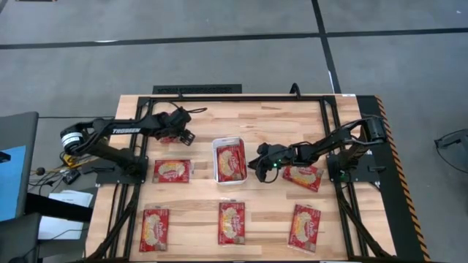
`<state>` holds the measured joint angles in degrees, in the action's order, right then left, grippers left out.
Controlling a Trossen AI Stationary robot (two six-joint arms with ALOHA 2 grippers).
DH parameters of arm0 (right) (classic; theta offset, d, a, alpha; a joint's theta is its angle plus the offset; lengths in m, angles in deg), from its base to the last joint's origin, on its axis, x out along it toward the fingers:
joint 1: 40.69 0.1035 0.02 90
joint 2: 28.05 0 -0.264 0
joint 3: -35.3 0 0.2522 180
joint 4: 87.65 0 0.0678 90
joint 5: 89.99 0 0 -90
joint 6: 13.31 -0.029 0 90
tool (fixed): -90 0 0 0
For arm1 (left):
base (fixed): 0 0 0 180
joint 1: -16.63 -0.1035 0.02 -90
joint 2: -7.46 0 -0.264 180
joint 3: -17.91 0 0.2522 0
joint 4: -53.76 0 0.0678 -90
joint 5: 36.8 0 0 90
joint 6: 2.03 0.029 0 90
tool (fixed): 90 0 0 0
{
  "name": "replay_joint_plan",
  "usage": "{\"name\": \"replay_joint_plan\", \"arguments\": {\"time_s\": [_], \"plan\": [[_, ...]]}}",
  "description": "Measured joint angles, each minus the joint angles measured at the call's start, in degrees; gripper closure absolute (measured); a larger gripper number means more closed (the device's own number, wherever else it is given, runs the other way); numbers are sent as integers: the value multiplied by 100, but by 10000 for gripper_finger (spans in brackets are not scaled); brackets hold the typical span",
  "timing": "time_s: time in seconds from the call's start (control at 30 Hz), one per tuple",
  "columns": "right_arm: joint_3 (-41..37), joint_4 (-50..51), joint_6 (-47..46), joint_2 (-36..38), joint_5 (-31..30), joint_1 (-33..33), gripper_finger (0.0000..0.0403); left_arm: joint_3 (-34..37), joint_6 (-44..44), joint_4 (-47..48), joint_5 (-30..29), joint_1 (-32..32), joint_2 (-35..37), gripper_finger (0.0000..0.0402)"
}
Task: Sort popcorn bags into baskets
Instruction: Put the red popcorn bag into the white bin
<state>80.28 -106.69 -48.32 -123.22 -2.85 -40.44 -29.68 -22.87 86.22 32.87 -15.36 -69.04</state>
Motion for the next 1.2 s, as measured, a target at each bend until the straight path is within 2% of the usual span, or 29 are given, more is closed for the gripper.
{"name": "replay_joint_plan", "arguments": {"time_s": [0.13, 0.27, 0.43, 0.5, 0.57, 0.7, 0.87, 1.03, 1.2], "plan": [[0, 29, -11, 0, 3, 0, 281, 0, -5, 3, 7, 0, -320, 146], [0, 31, -11, 0, 5, 7, 274, -33, -6, 5, -33, 11, -768, 188], [0, 30, -11, 0, 7, 52, 275, -21, -4, -55, -92, 31, -1041, 295], [0, 25, -9, 0, 9, 59, 279, -22, 25, -74, -56, 50, -986, 353], [0, 21, 11, 0, 8, 61, 285, -14, 17, -63, 11, 60, -854, 386], [0, -143, 256, 0, 7, 110, 296, 9, 26, 17, 266, 139, -343, 385], [48, -338, 1011, 251, 32, 170, 311, 7, 18, -4, 478, 389, 732, 399], [186, -277, 2200, 1024, -10, 113, 322, 9, 241, -130, 662, 729, 1877, 401], [423, 429, 3337, 1804, -50, -91, 325, 2, 220, -400, 699, 1015, 2682, 401]]}}
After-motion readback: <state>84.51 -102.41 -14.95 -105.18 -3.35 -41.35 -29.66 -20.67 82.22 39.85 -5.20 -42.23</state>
